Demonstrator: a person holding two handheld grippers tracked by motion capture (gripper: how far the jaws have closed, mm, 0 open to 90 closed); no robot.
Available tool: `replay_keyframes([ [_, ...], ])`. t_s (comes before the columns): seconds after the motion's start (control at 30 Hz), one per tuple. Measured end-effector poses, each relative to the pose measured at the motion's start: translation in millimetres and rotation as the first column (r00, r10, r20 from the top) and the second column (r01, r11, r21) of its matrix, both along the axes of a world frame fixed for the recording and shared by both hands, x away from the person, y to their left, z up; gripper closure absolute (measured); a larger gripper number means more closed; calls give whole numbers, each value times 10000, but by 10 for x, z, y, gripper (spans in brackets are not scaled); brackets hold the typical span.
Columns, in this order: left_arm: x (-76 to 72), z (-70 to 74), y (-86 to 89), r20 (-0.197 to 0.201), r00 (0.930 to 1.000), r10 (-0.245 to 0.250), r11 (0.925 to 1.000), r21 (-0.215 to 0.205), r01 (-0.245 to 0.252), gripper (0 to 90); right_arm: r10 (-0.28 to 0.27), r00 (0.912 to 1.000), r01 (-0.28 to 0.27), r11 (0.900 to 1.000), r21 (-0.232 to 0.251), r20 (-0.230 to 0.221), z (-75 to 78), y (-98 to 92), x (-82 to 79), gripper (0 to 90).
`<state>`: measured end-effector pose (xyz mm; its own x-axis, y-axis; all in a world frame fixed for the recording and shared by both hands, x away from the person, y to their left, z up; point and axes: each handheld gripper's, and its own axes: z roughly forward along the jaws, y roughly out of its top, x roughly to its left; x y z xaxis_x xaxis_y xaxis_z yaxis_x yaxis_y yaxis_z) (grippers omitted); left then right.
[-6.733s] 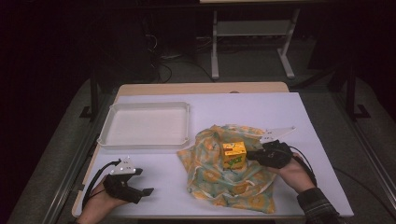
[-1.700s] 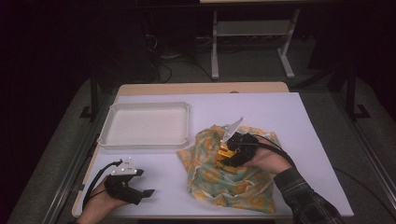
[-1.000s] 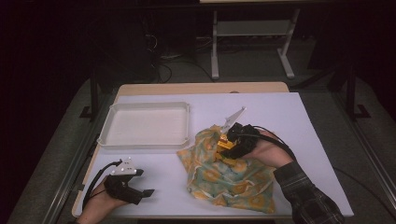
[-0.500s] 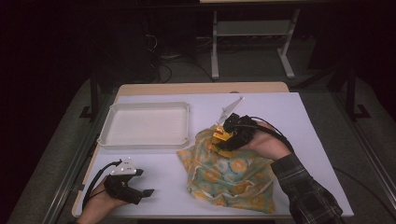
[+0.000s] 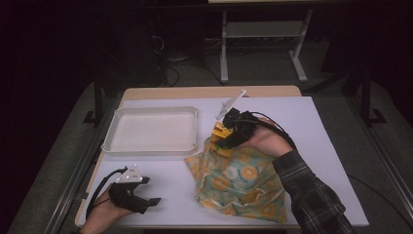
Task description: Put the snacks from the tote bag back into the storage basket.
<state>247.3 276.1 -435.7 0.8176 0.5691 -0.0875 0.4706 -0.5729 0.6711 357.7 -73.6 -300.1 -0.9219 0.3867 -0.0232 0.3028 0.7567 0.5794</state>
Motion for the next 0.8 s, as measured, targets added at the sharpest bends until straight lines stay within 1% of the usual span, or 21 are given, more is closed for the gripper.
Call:
replay_keyframes([
  [0.03,3,3,4,6,10000,-41,10000,75,41,141,50,10000,-50,10000,24,-6,9,18,11,543],
  [0.07,5,5,7,9,10000,-56,9999,107,56,141,127,9999,-127,9999,-4,83,17,33,30,543],
  [0.13,0,6,8,-52,10000,-2,10000,60,2,141,108,9999,-108,9999,53,32,36,72,46,543],
  [0.23,-3,5,10,-80,10000,33,10000,30,-32,141,198,9998,-199,9998,13,84,61,128,76,543],
  [0.33,-3,7,9,-70,10000,5,10000,40,-5,141,196,9997,-197,9998,31,110,82,179,101,543],
  [0.37,-3,9,9,-82,10000,-6,10000,50,6,141,236,9997,-237,9997,92,109,85,194,110,543],
  [0.43,-2,8,9,-79,10000,-16,10000,61,17,141,319,9994,-320,9995,61,119,88,220,133,543],
  [0.6,1,10,15,-49,10000,-6,10000,38,6,141,273,9995,-273,9996,4,136,124,289,181,543],
  [0.67,0,12,17,-84,10000,-40,9999,93,41,141,288,9994,-289,9996,75,182,143,323,206,543],
  [0.73,1,11,15,-32,10000,-53,10000,48,53,141,347,9991,-350,9993,129,235,142,331,216,543],
  [0.8,1,12,13,-24,10000,-55,10000,42,55,141,321,9993,-323,9994,146,172,145,365,236,543],
])
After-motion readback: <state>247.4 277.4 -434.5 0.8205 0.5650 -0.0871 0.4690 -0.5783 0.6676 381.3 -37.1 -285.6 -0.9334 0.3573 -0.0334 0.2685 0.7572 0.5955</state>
